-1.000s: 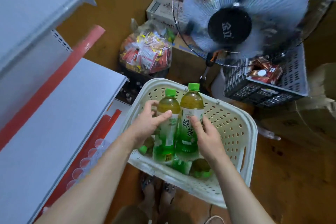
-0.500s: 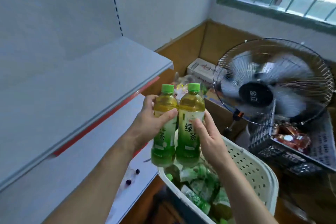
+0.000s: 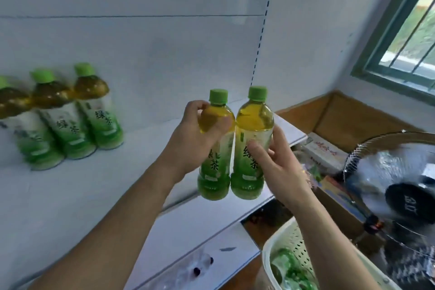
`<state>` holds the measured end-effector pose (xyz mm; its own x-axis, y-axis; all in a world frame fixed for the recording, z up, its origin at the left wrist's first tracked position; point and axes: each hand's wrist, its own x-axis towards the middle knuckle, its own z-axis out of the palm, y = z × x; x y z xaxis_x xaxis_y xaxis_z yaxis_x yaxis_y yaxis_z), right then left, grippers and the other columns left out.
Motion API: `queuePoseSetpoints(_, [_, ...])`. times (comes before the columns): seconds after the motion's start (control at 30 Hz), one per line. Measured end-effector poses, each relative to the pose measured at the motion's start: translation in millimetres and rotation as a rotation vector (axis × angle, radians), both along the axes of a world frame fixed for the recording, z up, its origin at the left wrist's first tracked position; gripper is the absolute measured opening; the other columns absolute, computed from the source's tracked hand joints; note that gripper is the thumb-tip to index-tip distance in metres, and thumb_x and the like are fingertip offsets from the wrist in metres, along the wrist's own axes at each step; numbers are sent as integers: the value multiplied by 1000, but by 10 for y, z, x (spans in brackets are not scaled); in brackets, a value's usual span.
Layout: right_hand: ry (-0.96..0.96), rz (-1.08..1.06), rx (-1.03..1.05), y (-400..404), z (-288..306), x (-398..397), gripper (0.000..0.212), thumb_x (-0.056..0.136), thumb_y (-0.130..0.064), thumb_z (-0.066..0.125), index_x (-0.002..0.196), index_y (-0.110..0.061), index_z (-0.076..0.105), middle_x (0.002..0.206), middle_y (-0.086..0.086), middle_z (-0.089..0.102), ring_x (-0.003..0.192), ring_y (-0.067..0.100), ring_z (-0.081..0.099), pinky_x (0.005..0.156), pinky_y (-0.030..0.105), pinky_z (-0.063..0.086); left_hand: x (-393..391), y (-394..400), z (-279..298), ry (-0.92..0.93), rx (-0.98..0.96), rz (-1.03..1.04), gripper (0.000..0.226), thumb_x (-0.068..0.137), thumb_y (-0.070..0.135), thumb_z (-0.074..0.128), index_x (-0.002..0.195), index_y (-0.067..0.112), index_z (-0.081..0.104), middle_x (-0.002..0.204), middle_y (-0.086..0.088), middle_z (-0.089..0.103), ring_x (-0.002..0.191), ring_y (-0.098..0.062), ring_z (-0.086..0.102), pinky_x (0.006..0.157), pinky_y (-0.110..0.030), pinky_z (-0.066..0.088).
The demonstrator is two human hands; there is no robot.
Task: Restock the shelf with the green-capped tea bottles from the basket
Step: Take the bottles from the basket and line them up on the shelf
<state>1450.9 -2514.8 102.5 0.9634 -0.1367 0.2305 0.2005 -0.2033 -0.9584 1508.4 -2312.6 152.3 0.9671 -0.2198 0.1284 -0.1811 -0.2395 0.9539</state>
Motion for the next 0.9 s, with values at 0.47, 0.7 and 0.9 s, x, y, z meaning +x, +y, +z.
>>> queuePoseSetpoints(0.47, [-48, 328, -106, 860, -58, 1355, 56, 109, -30, 67, 158, -43, 44, 129, -10, 76, 114, 10, 75, 101, 48, 62, 517, 1000, 129, -181, 130, 238, 72, 102, 28, 73, 160, 41, 33, 120, 14, 66, 104, 7, 65, 98, -27, 57])
queuePoseSetpoints(0.7, [-56, 454, -143, 969, -229, 1871, 64, 102, -40, 63, 162, -37, 38, 136, -13, 72, 122, 13, 71, 109, 57, 56, 780, 1056, -15, -197, 222, 365, 68, 101, 34, 72, 156, 45, 34, 134, 10, 61, 120, 17, 54, 105, -15, 42])
queuePoseSetpoints(0.9, [-88, 537, -227, 900, -370, 2075, 76, 103, -42, 68, 166, -48, 27, 143, -19, 67, 130, 11, 67, 110, 48, 56, 805, 1065, 112, -309, 669, 442, 97, 89, 54, 78, 165, 28, 23, 159, 1, 45, 140, -10, 47, 117, -33, 37])
